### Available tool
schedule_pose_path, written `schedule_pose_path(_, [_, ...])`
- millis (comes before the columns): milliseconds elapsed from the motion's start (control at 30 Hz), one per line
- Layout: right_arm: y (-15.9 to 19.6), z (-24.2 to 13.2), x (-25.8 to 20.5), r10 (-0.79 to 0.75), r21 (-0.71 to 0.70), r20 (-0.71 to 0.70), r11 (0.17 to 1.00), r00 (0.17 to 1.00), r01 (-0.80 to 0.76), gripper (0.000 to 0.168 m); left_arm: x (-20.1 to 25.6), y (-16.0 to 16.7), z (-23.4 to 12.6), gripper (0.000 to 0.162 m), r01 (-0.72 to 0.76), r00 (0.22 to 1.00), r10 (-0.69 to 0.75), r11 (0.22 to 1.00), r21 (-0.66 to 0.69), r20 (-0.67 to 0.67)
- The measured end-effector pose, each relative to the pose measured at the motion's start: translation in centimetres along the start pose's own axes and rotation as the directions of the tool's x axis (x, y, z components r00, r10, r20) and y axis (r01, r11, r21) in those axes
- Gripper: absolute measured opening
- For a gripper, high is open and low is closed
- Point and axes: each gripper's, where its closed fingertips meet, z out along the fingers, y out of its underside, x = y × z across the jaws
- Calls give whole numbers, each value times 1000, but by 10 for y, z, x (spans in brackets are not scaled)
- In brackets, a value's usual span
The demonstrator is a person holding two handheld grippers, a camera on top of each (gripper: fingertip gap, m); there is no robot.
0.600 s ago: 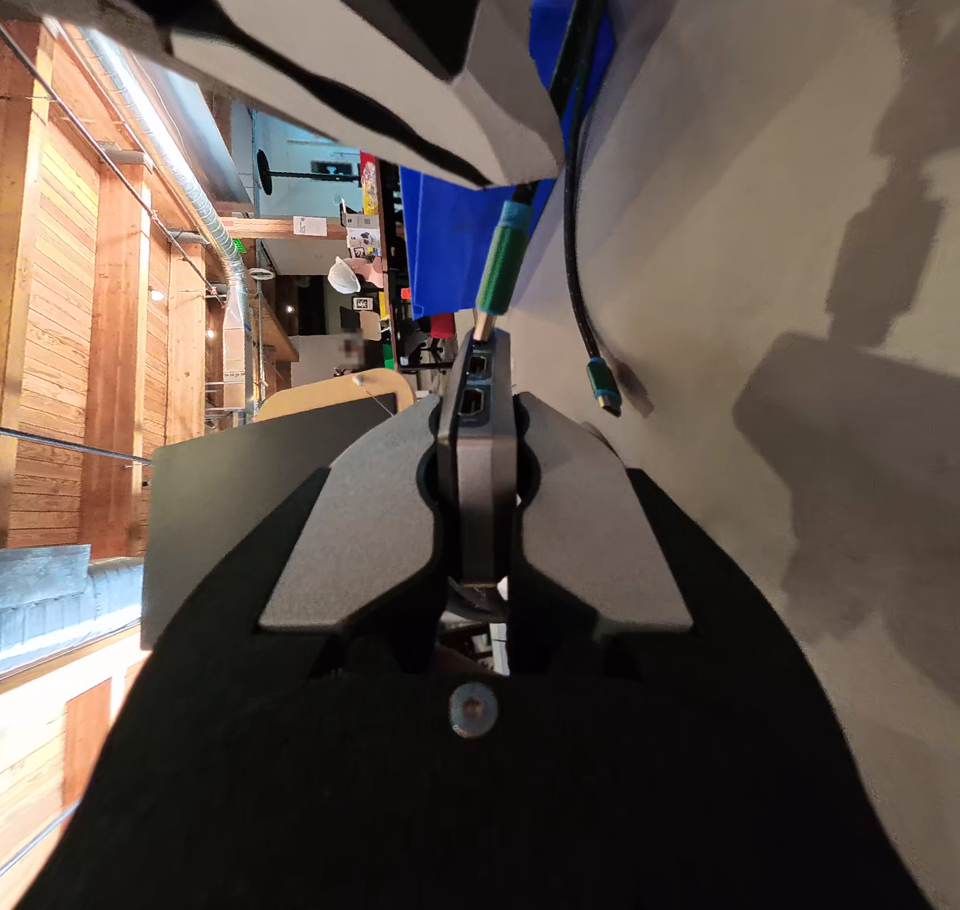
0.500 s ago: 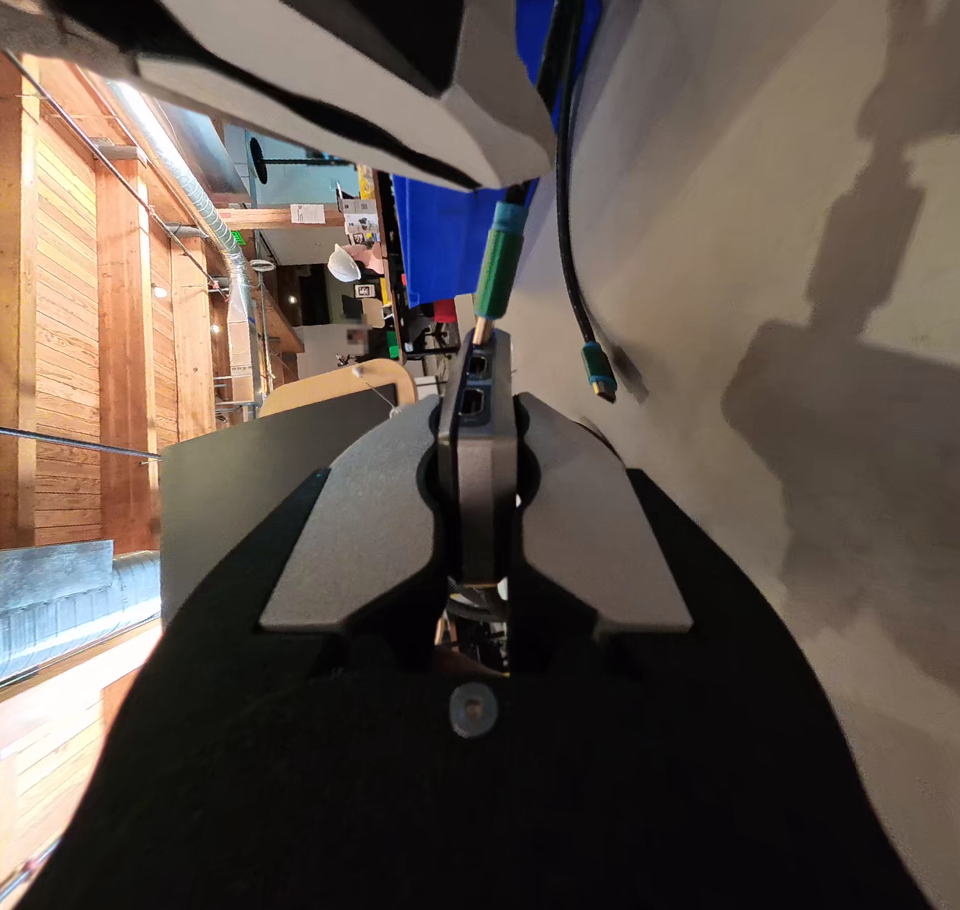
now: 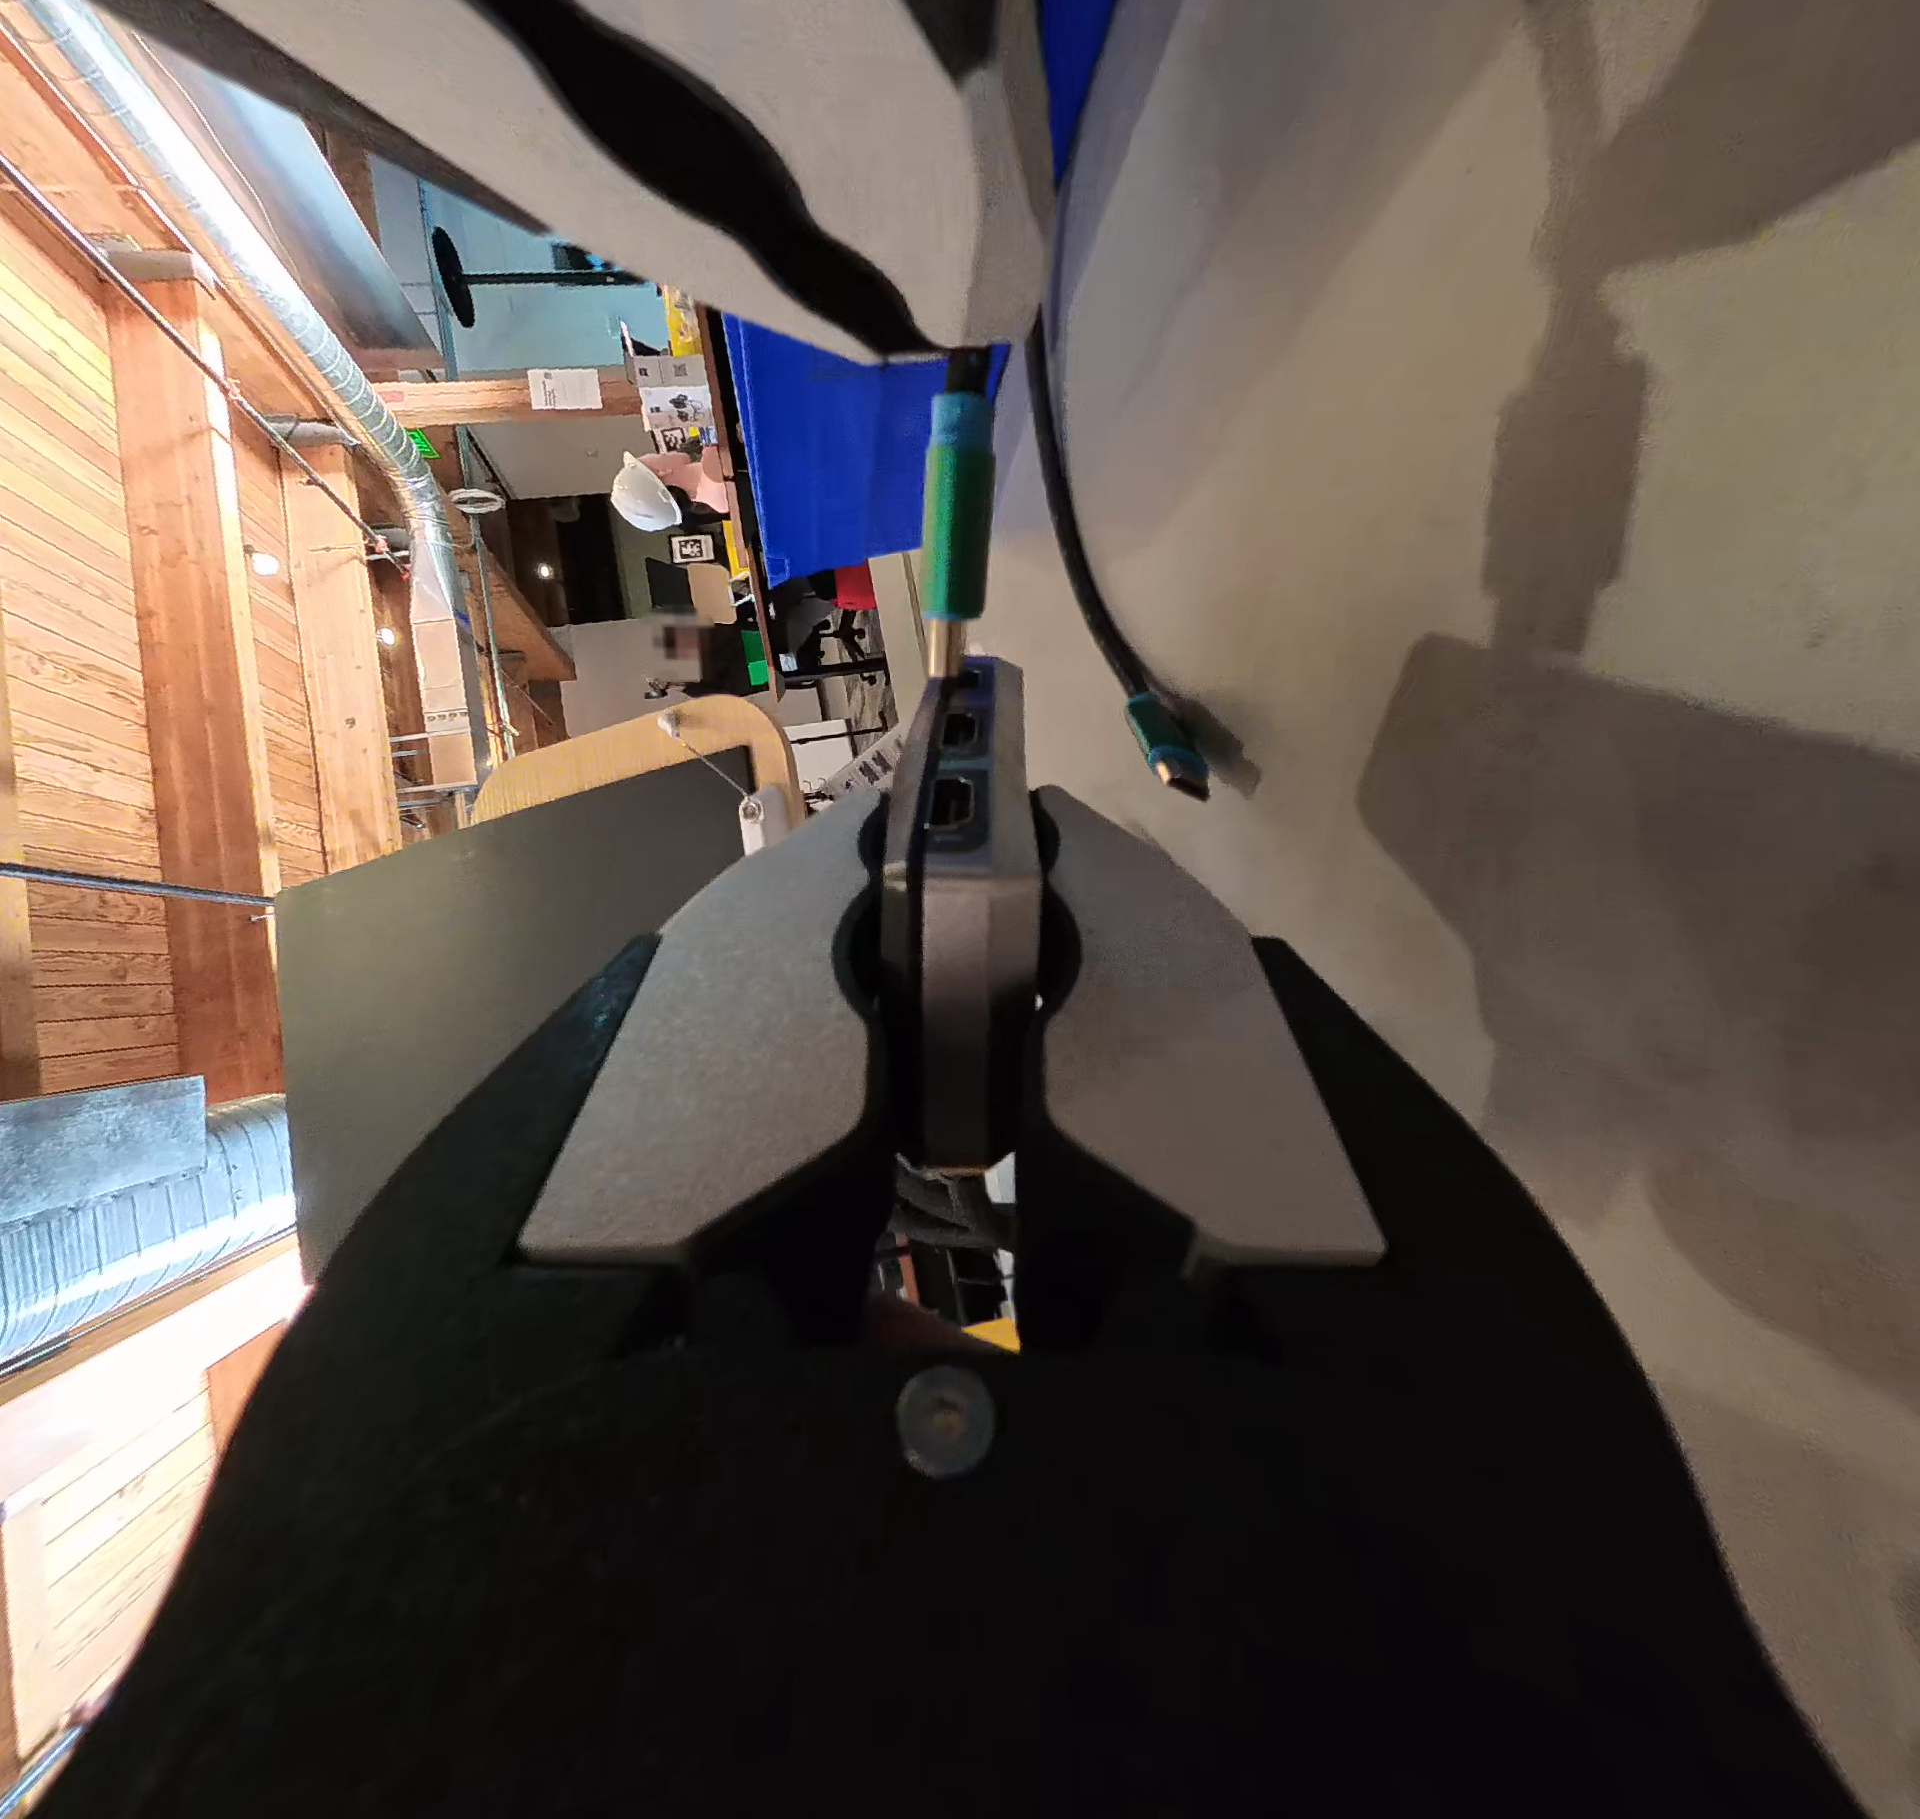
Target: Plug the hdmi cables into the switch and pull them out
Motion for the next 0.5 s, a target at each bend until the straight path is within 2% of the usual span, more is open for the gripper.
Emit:
schedule_pose_path(33, [2,2,2,-43,-21,-52,999,998,42,6,0,-1,0,23,-3,1000,3,1000,1,3])
schedule_pose_path(100, [3,5,1,-68,-34,-69,997,995,66,6,0,-1,0,23,-7,1000,7,1000,-2,6])
schedule_pose_path(367, [-1,7,2,27,-22,-55,999,998,-28,6,0,3,4,23,-21,999,22,999,-38,28])
schedule_pose_path(500, [-9,3,1,90,57,-27,994,996,-89,5,1,10,9,22,0,1000,2,997,-78,29])
